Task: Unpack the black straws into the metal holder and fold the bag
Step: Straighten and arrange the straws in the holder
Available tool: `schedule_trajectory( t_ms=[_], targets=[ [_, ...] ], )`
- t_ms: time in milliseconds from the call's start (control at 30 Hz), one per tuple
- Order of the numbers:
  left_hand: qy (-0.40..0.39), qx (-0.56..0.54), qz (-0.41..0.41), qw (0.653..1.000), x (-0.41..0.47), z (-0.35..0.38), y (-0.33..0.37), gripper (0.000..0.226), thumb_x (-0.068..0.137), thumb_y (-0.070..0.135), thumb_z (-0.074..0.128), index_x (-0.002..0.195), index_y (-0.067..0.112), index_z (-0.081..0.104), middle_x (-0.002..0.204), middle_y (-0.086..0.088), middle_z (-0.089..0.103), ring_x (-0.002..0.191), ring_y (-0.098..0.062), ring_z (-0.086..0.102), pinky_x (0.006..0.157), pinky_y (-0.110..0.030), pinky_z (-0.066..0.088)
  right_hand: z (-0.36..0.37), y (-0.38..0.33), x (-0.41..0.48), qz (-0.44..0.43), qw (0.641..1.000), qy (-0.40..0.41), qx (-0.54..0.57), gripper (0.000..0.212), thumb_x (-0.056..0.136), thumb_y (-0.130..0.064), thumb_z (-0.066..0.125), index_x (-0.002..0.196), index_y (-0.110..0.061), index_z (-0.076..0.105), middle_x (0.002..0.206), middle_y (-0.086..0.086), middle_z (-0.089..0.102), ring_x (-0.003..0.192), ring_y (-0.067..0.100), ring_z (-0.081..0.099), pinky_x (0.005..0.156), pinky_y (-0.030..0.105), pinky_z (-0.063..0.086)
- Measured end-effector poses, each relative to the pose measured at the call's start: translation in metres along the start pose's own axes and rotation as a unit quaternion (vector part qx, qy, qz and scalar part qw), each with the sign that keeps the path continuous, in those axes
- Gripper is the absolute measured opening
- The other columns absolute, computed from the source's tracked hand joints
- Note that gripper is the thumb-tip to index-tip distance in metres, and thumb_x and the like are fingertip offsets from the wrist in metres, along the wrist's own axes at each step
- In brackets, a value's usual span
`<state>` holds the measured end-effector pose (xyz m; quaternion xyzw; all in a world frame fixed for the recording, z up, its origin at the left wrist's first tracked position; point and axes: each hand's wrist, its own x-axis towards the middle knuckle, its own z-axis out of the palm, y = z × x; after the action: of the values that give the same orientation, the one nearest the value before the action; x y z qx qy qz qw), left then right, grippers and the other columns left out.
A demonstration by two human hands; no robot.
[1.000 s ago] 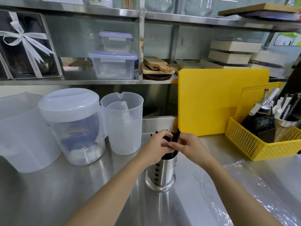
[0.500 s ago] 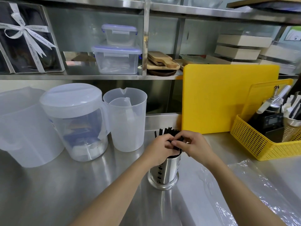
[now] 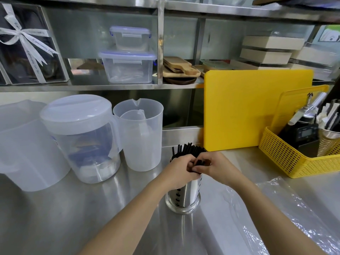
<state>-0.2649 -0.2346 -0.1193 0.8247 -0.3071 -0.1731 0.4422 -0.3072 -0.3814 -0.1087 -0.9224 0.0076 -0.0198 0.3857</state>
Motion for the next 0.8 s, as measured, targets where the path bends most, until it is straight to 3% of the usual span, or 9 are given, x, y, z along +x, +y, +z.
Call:
schedule_trajectory(
  t_ms=[100, 233, 367, 467, 567, 667, 800],
  targets=[
    [0.001, -0.047, 0.015, 0.999, -0.003, -0.008, 0.001, 0.029, 0.081, 0.015, 0.066, 0.108, 0.019, 0.058, 0.104, 0.001, 0.068, 0.099, -0.011, 0.064, 0.092, -0.028, 0.050, -0.003, -0.003, -0.003, -0.032, 0.999, 0.026, 0.022, 0.010, 0.077, -0.026, 0.072, 0.076, -0.029, 0.063, 0.081, -0.005, 0.063, 0.069, 0.004, 0.051, 0.061, 0.013, 0.039],
    [0.050, -0.098, 0.068, 0.992, -0.003, -0.025, 0.000, 0.027, 0.082, 0.008, 0.065, 0.104, 0.023, 0.060, 0.103, 0.000, 0.068, 0.100, -0.008, 0.063, 0.093, -0.018, 0.046, -0.011, -0.002, -0.003, -0.060, 0.977, 0.160, 0.125, 0.005, 0.080, -0.021, 0.069, 0.077, -0.017, 0.067, 0.076, -0.008, 0.062, 0.058, 0.001, 0.045, 0.055, 0.011, 0.035],
    [0.191, -0.040, 0.074, 0.978, 0.008, -0.037, 0.000, 0.014, 0.088, 0.011, 0.058, 0.092, 0.024, 0.062, 0.089, 0.009, 0.065, 0.087, -0.004, 0.061, 0.078, -0.007, 0.046, -0.022, 0.010, 0.006, 0.004, 0.961, 0.218, 0.171, 0.013, 0.084, -0.014, 0.065, 0.072, -0.021, 0.063, 0.075, -0.003, 0.061, 0.060, 0.006, 0.044, 0.057, 0.019, 0.034],
    [0.228, -0.004, 0.040, 0.973, 0.022, -0.045, -0.001, 0.016, 0.091, 0.007, 0.053, 0.098, 0.018, 0.063, 0.096, 0.004, 0.064, 0.091, -0.010, 0.058, 0.079, -0.013, 0.044, -0.027, 0.018, 0.011, 0.062, 0.957, 0.207, 0.195, 0.014, 0.084, -0.011, 0.064, 0.072, -0.019, 0.063, 0.070, -0.002, 0.057, 0.062, 0.013, 0.043, 0.057, 0.025, 0.032],
    [0.187, 0.015, -0.017, 0.982, 0.036, -0.047, -0.003, 0.024, 0.091, 0.008, 0.052, 0.114, 0.012, 0.060, 0.115, -0.004, 0.062, 0.104, -0.016, 0.056, 0.093, -0.026, 0.044, -0.025, 0.021, 0.014, 0.081, 0.956, 0.183, 0.216, 0.013, 0.085, -0.009, 0.062, 0.073, -0.015, 0.063, 0.064, 0.000, 0.051, 0.057, 0.013, 0.041, 0.049, 0.019, 0.033],
    [0.086, 0.048, -0.068, 0.993, 0.046, -0.043, -0.005, 0.039, 0.091, 0.015, 0.053, 0.130, 0.014, 0.048, 0.133, -0.004, 0.053, 0.123, -0.020, 0.048, 0.107, -0.037, 0.038, -0.021, 0.021, 0.017, 0.091, 0.953, 0.165, 0.236, 0.010, 0.085, -0.010, 0.062, 0.076, -0.012, 0.063, 0.059, 0.000, 0.048, 0.054, 0.015, 0.041, 0.045, 0.018, 0.033],
    [0.035, 0.062, -0.091, 0.993, 0.053, -0.032, -0.006, 0.040, 0.094, 0.017, 0.049, 0.133, 0.016, 0.044, 0.136, -0.005, 0.050, 0.125, -0.023, 0.046, 0.106, -0.035, 0.037, -0.017, 0.021, 0.022, 0.089, 0.953, 0.151, 0.248, 0.011, 0.085, -0.011, 0.063, 0.075, -0.014, 0.064, 0.055, -0.002, 0.050, 0.053, 0.014, 0.043, 0.045, 0.023, 0.033]
  ],
)
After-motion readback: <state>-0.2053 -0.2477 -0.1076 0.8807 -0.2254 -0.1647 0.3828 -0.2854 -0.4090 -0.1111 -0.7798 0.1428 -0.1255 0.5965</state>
